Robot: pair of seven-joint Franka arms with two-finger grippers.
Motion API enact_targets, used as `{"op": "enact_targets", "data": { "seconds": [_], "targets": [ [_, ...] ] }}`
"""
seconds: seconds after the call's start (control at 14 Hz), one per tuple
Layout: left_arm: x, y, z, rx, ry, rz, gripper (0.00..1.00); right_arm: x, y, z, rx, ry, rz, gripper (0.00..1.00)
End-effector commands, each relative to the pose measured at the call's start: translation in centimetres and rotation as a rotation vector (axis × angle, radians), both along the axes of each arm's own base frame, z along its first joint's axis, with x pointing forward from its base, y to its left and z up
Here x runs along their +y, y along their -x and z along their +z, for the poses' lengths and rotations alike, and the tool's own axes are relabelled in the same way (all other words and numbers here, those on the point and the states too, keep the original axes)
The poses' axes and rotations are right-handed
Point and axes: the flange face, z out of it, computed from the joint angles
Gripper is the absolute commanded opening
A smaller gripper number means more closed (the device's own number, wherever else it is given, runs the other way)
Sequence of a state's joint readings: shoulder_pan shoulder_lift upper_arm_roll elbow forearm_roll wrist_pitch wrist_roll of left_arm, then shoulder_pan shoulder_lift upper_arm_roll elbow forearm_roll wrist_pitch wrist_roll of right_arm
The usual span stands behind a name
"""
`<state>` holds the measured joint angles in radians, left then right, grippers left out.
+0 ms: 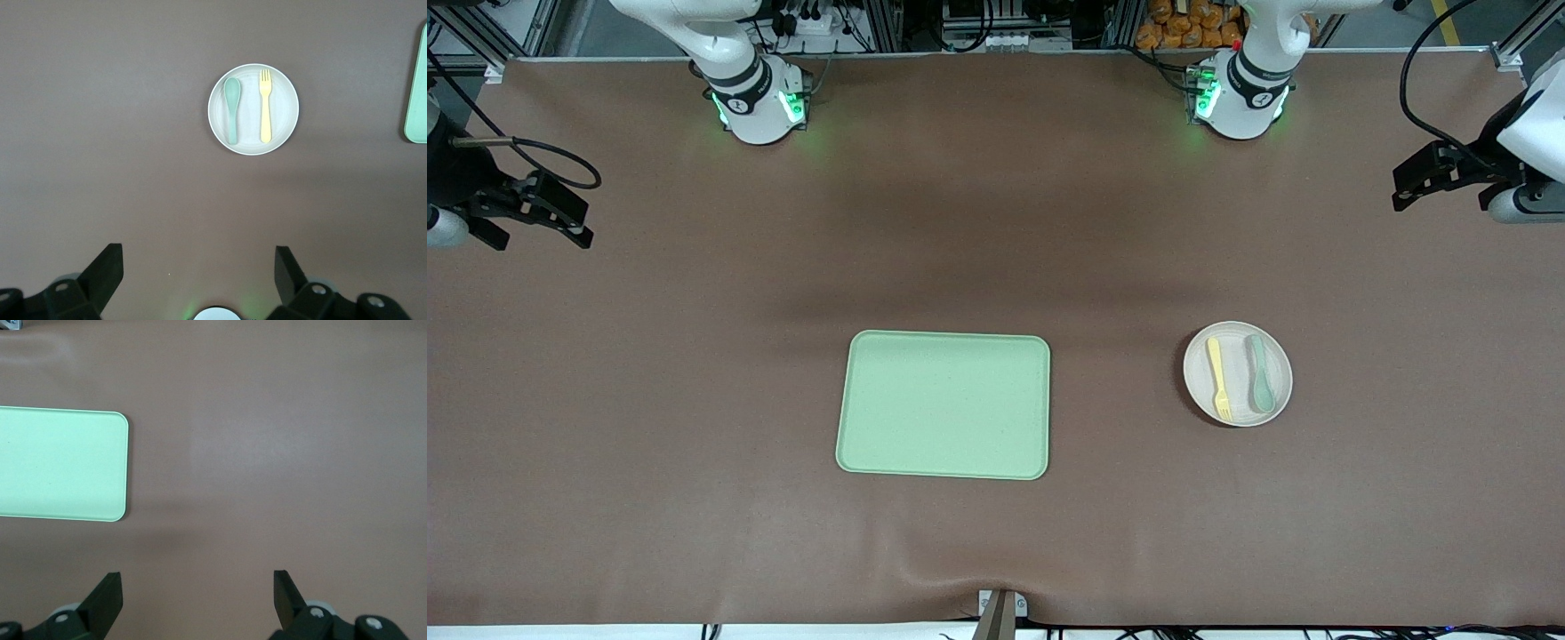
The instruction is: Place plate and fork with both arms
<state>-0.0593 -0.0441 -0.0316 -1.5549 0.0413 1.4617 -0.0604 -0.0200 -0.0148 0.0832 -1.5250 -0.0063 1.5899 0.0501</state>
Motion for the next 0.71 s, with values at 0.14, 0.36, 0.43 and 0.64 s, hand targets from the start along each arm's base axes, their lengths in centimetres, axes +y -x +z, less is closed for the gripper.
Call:
{"op": "enact_targets", "data": {
  "seconds": [0.14,0.36,0.43,0.64],
  "targets": [
    [0.2,0.3,1.0,-0.019,0.013,-0.003,1.00,-0.5,0.0,0.2,0.004,-0.009,0.006,1.00],
    [0.8,-0.6,-0.5,0.008,0.019,0.008,1.00,-0.6,-0.1,0.1,0.005,-0.009,0.006,1.00],
    [0.6,-1.0,-1.2,0.017,0.020,0.005,1.00,-0.6,-0.1,0.1,0.005,-0.010,0.004,1.00],
    [1.3,-2.7,-3.9,0.024,0.024,0.019,1.00,-0.8,-0.1,0.1,0.005,-0.010,0.001,1.00]
  ]
}}
